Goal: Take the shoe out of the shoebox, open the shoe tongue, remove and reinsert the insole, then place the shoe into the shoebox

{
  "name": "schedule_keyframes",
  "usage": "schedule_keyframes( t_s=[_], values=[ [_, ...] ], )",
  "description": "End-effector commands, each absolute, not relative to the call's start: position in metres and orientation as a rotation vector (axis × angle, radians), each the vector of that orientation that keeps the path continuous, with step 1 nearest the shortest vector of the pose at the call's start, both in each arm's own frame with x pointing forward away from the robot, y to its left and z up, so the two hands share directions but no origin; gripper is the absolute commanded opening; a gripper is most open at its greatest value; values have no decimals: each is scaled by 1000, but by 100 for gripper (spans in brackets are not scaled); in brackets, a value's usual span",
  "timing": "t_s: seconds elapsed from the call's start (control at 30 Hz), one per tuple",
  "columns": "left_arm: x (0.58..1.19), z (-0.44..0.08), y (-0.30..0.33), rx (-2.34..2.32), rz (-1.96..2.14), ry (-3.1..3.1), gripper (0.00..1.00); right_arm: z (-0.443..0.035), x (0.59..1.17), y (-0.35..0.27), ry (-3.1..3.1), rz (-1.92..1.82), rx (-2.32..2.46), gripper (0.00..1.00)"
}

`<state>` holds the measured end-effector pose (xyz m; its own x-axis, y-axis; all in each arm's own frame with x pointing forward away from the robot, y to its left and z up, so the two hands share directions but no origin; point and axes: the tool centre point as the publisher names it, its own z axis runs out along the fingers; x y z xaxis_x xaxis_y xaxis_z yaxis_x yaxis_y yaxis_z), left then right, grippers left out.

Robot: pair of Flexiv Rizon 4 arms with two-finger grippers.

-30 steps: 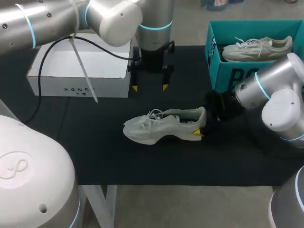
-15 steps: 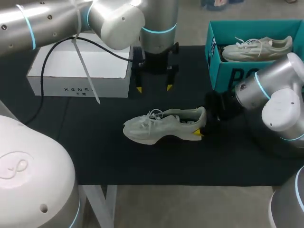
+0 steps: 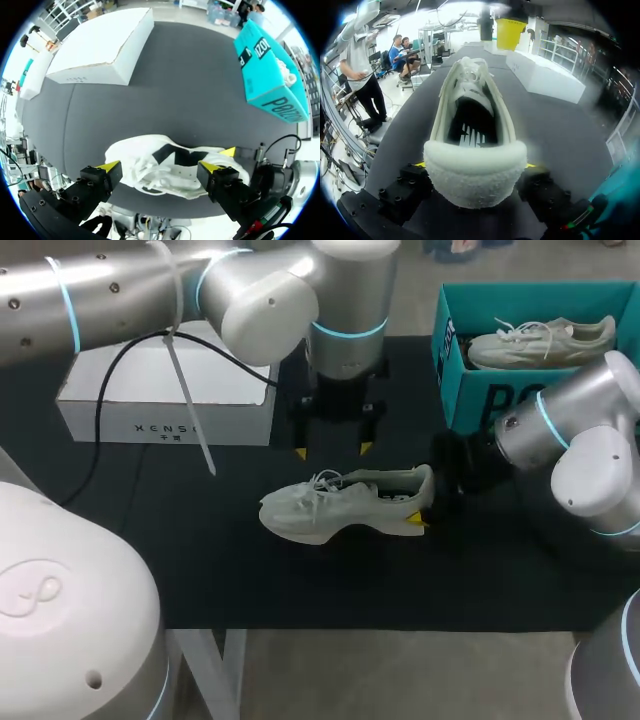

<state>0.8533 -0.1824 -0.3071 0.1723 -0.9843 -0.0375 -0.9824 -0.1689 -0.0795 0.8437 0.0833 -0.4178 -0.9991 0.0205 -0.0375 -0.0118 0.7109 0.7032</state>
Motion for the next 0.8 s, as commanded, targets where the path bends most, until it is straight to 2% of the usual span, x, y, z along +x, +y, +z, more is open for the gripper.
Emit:
schedule_keyframes(
  t_s=[0.03, 0.37, 0.8],
  values=[
    [855, -308, -181, -2342, -34, 1974, 100, -418, 845, 85, 2867, 1174, 9, 0],
    [855, -308, -181, -2342, -34, 1974, 100, -418, 845, 85, 2867, 1174, 9, 0],
    [826, -309, -212, -2235, -32, 2120, 100, -418, 845, 85, 2867, 1174, 9, 0]
  ],
)
